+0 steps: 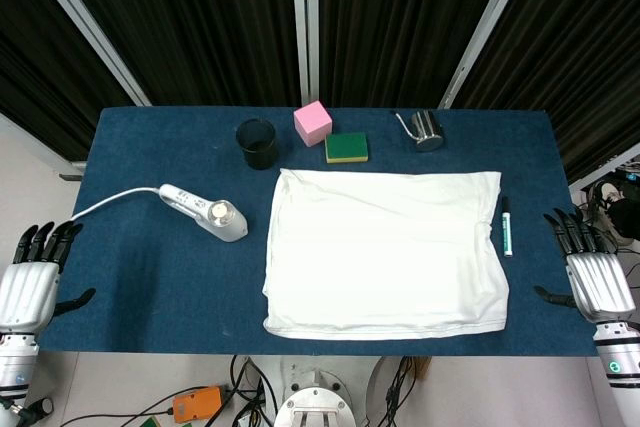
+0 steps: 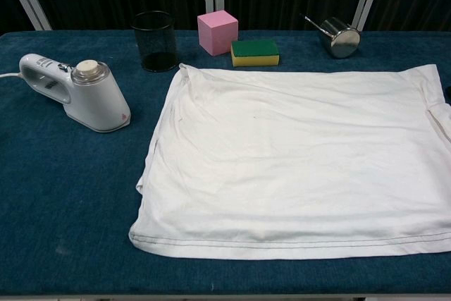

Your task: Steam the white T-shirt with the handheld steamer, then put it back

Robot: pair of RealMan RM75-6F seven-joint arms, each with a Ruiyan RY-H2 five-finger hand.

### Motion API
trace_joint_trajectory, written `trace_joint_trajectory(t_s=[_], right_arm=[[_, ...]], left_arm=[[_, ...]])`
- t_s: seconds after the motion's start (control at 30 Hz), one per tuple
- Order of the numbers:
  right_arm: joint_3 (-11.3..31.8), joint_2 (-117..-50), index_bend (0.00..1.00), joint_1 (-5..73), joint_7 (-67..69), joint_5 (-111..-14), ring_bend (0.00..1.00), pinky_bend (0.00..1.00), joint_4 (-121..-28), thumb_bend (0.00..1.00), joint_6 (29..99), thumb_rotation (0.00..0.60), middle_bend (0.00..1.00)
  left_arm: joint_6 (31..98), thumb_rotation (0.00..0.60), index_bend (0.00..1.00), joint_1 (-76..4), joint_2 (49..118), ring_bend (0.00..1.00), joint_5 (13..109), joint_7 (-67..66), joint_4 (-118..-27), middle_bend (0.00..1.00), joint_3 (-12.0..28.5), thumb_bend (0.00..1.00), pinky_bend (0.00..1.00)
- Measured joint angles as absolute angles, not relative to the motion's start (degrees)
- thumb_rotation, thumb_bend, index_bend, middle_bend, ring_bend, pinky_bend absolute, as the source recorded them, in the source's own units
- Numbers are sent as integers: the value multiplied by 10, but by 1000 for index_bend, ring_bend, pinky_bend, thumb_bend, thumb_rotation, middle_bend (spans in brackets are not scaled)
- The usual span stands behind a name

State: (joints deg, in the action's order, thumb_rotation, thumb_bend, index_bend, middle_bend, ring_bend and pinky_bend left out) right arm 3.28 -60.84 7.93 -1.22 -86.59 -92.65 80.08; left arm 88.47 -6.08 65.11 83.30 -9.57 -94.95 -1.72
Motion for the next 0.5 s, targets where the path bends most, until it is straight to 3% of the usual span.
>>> trace_joint_trajectory(t_s=[0.3, 0.5], right_arm=[[35, -613, 0, 82, -22, -877, 0, 163, -926, 13, 812, 600, 67], [25, -619, 0, 84, -23, -882, 0, 163, -925, 13, 798, 600, 66]], left_arm=[[859, 600, 103, -86, 653, 34, 842, -131, -968, 89, 5, 57, 1], [800, 600, 124, -143, 657, 43, 853, -169, -970, 90, 31, 58, 1]])
